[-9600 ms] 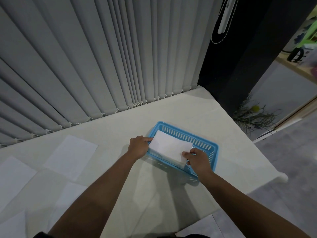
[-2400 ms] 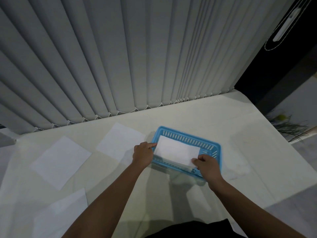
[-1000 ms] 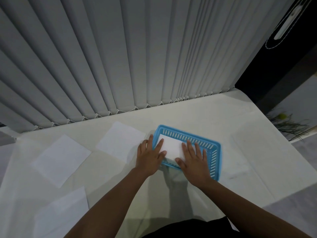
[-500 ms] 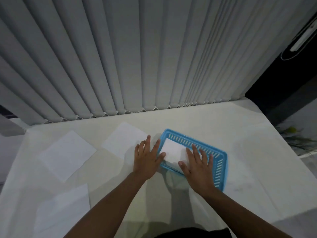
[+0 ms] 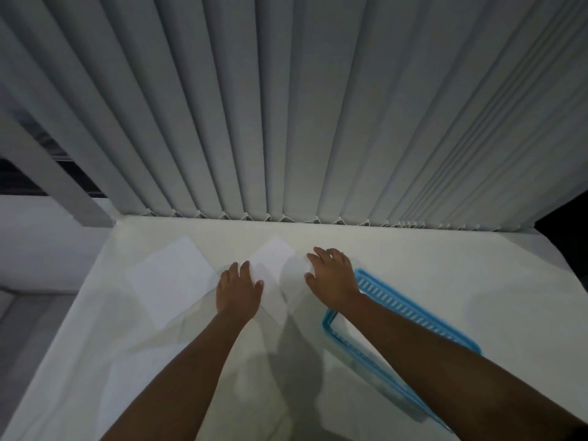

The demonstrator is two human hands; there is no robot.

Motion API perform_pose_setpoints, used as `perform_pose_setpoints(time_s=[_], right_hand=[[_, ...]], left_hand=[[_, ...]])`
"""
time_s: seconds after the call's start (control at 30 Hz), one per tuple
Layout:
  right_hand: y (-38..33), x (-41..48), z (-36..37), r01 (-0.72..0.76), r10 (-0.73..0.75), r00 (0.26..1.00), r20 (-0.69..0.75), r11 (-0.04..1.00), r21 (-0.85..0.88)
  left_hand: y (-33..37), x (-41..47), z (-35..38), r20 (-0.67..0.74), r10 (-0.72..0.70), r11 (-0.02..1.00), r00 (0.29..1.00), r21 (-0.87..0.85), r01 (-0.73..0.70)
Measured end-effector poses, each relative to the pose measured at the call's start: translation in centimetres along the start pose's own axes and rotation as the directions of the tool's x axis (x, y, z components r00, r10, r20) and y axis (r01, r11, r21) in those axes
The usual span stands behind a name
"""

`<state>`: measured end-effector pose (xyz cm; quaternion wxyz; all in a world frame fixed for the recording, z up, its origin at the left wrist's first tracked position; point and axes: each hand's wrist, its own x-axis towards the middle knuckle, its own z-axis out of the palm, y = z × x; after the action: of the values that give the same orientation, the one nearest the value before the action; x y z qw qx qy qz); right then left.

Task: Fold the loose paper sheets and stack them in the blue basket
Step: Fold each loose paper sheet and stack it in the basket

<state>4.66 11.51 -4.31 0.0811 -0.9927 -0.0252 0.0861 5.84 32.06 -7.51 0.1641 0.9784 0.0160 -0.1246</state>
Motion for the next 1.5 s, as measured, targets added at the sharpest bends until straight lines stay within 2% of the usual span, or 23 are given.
perform_pose_setpoints(time_s=[0.2,0.4,0.53,0.6,0.7,0.77,0.87,0.93,1.0,1.07,1.2,1.33,1.5], right_hand=[[-3.0,5.8,0.6,0.114,-0.106,0.981,0.162,0.992,-0.044],[-4.6,9.0,2.3,0.117,-0.099,0.955,0.279,0.992,-0.048],[-4.8,9.8,2.8,0.162,-0.140,0.958,0.251,0.984,-0.069],[-4.7,10.2,2.6,0.230,-0.212,0.955,0.208,0.971,-0.067],[-4.3,10.7,1.5,0.341,-0.328,0.932,0.157,0.938,-0.067],[-3.8,10.7,0.5,0.392,-0.379,0.914,0.144,0.917,-0.077],[-2.8,9.7,-0.7,0.401,-0.387,0.905,0.177,0.914,-0.052],[-1.9,8.7,-1.2,0.407,-0.391,0.898,0.200,0.913,-0.039],[-1.1,7.8,-1.5,0.423,-0.403,0.892,0.204,0.904,-0.062],[-0.3,7.0,-1.7,0.434,-0.405,0.890,0.211,0.894,-0.114],[1.0,5.5,-1.6,0.419,-0.364,0.886,0.286,0.894,-0.159],[1.5,3.9,-0.5,0.391,-0.285,0.874,0.394,0.893,-0.222],[1.0,2.1,0.4,0.354,-0.228,0.898,0.376,0.883,-0.310]], left_hand=[[-0.5,1.7,0.7,0.097,0.016,0.999,0.995,0.051,-0.021],[0.7,2.7,1.0,0.051,-0.072,0.992,0.996,-0.098,0.077],[0.7,3.7,0.7,0.099,-0.111,0.935,0.989,-0.328,0.137],[0.6,4.0,0.5,0.105,-0.076,0.943,0.992,-0.316,0.106],[0.8,3.7,0.1,0.035,-0.002,0.967,0.999,-0.256,0.011],[0.9,3.2,-0.1,0.039,0.026,0.942,0.999,-0.334,-0.011],[0.8,2.2,-0.2,0.081,0.098,0.918,0.992,-0.392,-0.059],[0.7,1.5,-0.1,0.049,0.161,0.913,0.986,-0.387,-0.130],[0.5,0.8,0.2,0.006,0.218,0.909,0.976,-0.365,-0.200],[0.8,0.0,0.2,0.028,0.246,0.897,0.969,-0.385,-0.217],[1.6,-0.6,0.9,0.154,0.185,0.907,0.971,-0.406,-0.109],[1.2,0.1,2.1,0.042,0.128,0.940,0.991,-0.323,-0.108],[2.9,0.0,1.8,0.126,-0.031,0.950,0.992,-0.306,0.068]])
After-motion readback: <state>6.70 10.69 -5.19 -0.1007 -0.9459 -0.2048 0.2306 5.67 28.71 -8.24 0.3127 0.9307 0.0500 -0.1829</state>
